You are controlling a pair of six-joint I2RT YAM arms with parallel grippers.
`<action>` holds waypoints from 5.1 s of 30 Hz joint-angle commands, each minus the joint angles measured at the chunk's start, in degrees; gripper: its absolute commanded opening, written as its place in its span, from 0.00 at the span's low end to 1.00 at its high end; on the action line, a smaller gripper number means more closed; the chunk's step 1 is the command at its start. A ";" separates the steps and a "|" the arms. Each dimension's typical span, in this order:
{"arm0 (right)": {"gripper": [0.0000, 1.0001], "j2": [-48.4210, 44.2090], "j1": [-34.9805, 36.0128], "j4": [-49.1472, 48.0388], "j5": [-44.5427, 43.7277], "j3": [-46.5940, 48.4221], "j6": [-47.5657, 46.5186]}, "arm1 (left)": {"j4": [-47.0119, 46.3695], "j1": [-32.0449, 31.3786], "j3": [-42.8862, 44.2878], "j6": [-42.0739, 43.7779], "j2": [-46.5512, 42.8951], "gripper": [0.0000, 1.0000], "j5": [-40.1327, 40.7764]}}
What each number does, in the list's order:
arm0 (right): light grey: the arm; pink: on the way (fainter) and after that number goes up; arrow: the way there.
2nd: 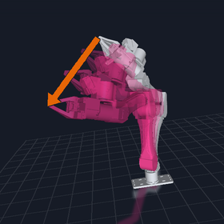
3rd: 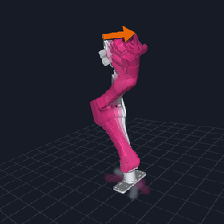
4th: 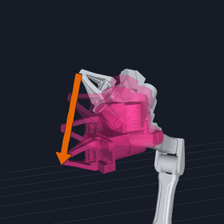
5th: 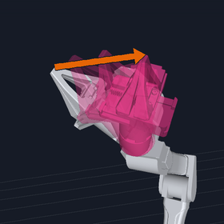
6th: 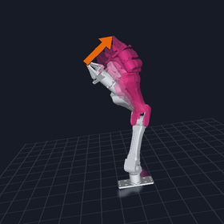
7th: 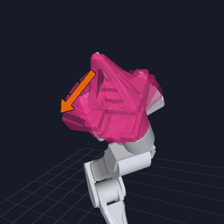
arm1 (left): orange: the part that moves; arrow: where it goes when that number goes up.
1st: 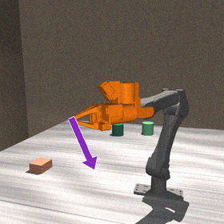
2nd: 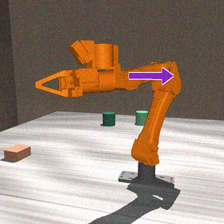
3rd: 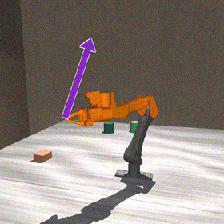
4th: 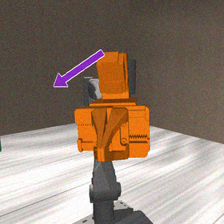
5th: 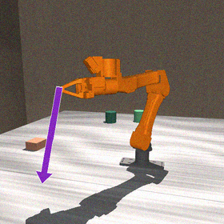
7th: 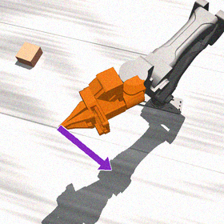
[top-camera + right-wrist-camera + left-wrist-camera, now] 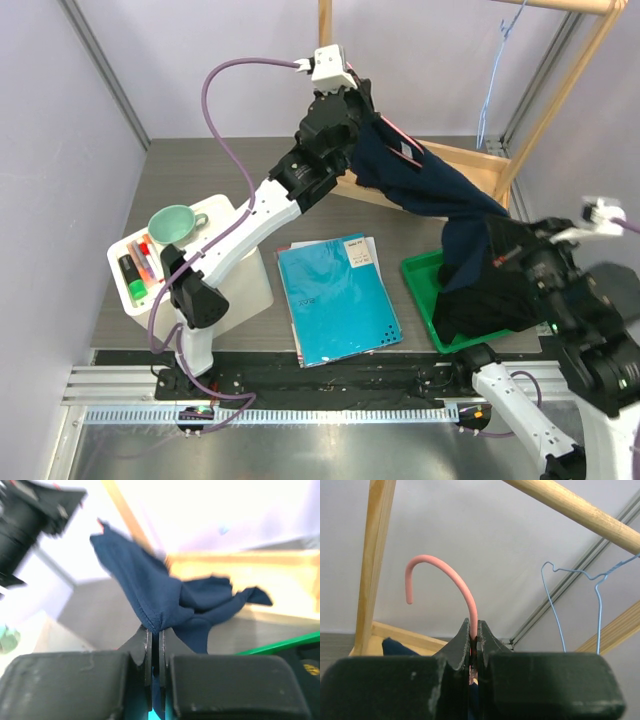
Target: Remove the t-shirt from the hanger
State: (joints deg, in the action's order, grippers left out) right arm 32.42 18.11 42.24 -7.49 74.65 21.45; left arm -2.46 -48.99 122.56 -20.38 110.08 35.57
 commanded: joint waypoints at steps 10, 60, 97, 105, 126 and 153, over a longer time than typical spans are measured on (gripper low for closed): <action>0.01 -19.15 0.26 -2.69 -27.22 -6.26 2.63 | -8.61 1.88 -5.93 -8.26 -8.39 0.00 1.17; 0.01 17.58 1.23 -21.94 -28.46 38.98 -20.22 | 15.91 7.59 -21.75 -21.37 -36.34 0.00 -37.68; 0.01 15.74 3.16 -24.04 -25.21 43.74 -19.17 | 13.27 7.51 -27.46 -22.86 -39.15 0.00 -38.38; 0.01 18.89 4.13 -30.54 -24.24 35.39 -17.33 | 13.97 7.51 -28.26 -22.42 -40.56 0.00 -37.51; 0.01 21.55 4.13 -39.43 -24.59 22.91 -15.74 | 17.31 7.51 -28.26 -21.19 -42.76 0.00 -35.92; 0.01 28.04 4.04 -54.98 -1.05 22.37 -24.17 | 18.10 7.59 -28.61 -21.89 -42.93 0.00 -36.80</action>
State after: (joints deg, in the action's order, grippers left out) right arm 58.67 22.02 -5.52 -13.30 92.44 -0.21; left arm 15.94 -41.80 93.38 -42.83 68.36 -0.69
